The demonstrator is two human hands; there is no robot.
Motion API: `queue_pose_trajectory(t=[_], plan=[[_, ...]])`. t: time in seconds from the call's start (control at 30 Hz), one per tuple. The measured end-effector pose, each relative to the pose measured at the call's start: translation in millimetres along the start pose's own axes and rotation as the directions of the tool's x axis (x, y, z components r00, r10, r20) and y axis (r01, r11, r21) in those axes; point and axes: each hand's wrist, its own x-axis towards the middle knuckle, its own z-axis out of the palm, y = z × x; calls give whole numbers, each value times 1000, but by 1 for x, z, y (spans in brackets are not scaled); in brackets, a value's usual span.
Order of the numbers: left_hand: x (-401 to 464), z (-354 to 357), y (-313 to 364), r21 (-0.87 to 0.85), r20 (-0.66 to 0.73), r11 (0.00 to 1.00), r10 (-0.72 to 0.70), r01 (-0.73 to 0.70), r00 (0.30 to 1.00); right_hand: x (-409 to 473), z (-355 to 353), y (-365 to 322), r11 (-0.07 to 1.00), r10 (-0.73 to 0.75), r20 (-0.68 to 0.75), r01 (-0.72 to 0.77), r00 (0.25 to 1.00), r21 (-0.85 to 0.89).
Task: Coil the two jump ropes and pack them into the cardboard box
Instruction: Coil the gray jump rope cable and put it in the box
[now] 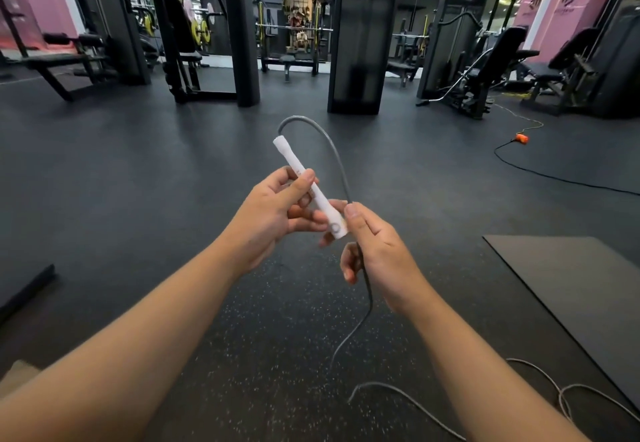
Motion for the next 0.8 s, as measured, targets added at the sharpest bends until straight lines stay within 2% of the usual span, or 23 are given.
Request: queue_pose_trajectory(t=[0.07, 0.13, 0.17, 0.23, 0.27, 0.3, 0.33, 0.37, 0.4, 0.43, 0.47, 0.5, 0.53, 0.57, 0.63, 0.7, 0.73, 0.8], plan=[[-3, 2, -4, -62, -34, 998, -11, 9, 999, 1, 5, 1, 1000, -23, -37, 23, 999, 2], [-6, -1, -7, -22, -89, 999, -31, 30, 996, 3, 6, 4, 1000, -11, -67, 13, 998, 27], [-7, -4, -9, 53, -131, 998, -24, 31, 991, 5, 5, 5, 1000, 5, -71, -3, 997, 25], [-9, -16, -13, 319, -254, 947, 61, 24, 965, 7, 0, 8, 998, 27, -47, -29, 999, -57], [-10, -23, -13, 493, -288, 870, 156, 6, 945, 7, -2, 9, 990, 33, -10, -34, 999, -133], [-12, -30, -10, 667, -247, 744, 270, -39, 930, 7, -5, 10, 975, 41, 37, -32, 998, -218], [-13, -36, -6, 801, -113, 585, 355, -126, 928, 6, -6, 9, 955, 51, 85, -24, 995, -295], [-15, -40, 0, 868, 58, 447, 342, -217, 938, 6, -6, 9, 937, 61, 122, -15, 991, -350], [-16, -41, 7, 899, 176, 361, 225, -249, 959, 6, -7, 9, 928, 69, 144, -10, 987, -373], [-18, -40, 13, 927, 205, 315, 35, -206, 978, 5, -6, 9, 931, 76, 160, -13, 984, -364], [-20, -38, 16, 947, 179, 295, -155, -127, 972, 4, -5, 9, 940, 82, 176, -17, 981, -342], [-21, -35, 16, 951, 149, 305, -298, -54, 943, 4, -3, 9, 945, 85, 190, -19, 978, -325], [-23, -32, 13, 943, 139, 333, -375, -7, 917, 3, 0, 9, 947, 85, 199, -17, 976, -321], [-26, -27, 9, 922, 157, 388, -390, 7, 907, 2, 4, 8, 948, 84, 209, -14, 974, -317], [-31, -24, 1, 836, 213, 549, -326, 1, 921, 2, 11, 6, 966, 83, 227, -23, 970, -256], [-36, -25, -5, 718, 232, 696, -267, 21, 935, 2, 11, 2, 992, 77, 184, -56, 980, -118], [-37, -25, -9, 675, 210, 737, -236, 34, 949, 3, 8, 1, 996, 82, 130, -77, 988, -44], [-37, -26, -15, 656, 143, 754, -170, 36, 975, 4, 1, 1, 993, 104, 51, -106, 993, 53]])
